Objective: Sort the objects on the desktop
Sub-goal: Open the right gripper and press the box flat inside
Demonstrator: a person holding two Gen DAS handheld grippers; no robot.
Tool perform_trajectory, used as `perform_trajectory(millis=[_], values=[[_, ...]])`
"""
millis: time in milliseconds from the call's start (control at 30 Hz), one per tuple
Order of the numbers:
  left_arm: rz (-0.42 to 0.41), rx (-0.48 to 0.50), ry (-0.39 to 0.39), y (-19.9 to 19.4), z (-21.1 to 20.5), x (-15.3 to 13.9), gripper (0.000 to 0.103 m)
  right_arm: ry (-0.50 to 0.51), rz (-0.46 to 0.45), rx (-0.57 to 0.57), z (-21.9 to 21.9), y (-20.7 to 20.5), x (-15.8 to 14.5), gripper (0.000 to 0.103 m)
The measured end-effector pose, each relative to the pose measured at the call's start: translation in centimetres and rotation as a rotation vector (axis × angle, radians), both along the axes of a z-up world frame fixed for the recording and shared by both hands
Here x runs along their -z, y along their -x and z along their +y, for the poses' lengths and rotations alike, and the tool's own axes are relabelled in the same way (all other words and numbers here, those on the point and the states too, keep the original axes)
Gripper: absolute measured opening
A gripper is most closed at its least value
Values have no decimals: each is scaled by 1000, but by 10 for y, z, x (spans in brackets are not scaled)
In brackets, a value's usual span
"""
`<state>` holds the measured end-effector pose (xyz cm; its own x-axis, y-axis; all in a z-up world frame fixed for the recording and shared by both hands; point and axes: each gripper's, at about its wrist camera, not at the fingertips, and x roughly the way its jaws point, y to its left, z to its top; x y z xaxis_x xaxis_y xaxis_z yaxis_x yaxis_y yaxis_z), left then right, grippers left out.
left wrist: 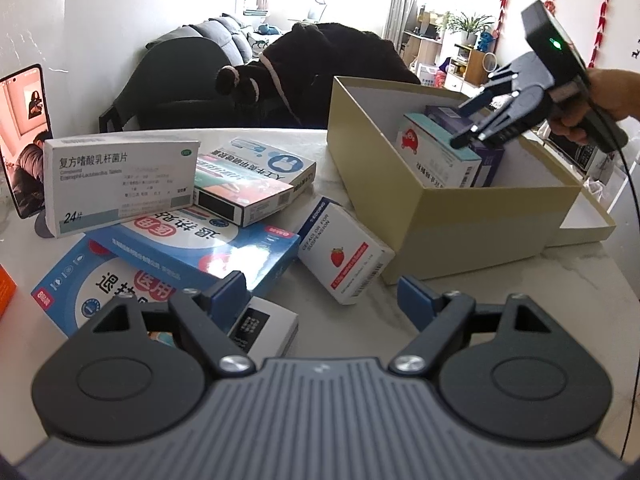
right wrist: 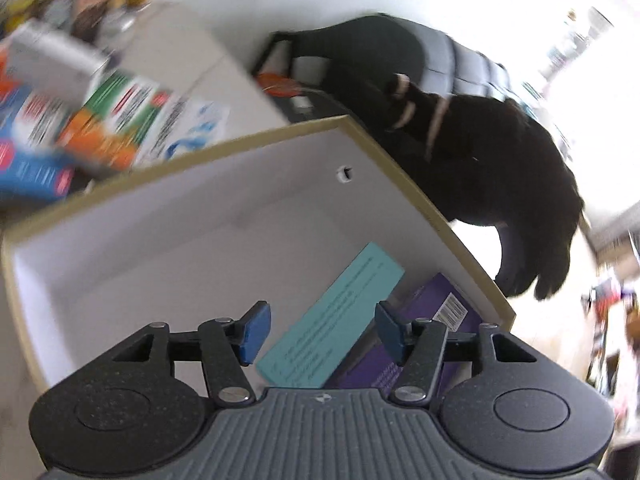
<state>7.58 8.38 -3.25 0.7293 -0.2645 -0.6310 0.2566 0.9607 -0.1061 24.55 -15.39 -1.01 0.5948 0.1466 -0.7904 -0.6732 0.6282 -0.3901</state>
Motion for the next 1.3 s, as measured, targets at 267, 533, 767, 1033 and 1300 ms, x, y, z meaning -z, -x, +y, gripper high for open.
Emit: perform_trajectory(millis=[267,533,767,1033,1300], values=[[5,-4,4,0,1,-1,86,108,35,-140,3,15,15,50],[15,-9,27,-2,5,2,86,208,98,-229,17,22,25,47],[17,-3,28,-3,3,3,86,254,58,-189,18,18,38,45],[21,-12,26,-3,5,4,86,221,33,-43,19,-3,40,45],[19,-21,26,-3,7,2,86,215,43,12,20,-12,38,46]])
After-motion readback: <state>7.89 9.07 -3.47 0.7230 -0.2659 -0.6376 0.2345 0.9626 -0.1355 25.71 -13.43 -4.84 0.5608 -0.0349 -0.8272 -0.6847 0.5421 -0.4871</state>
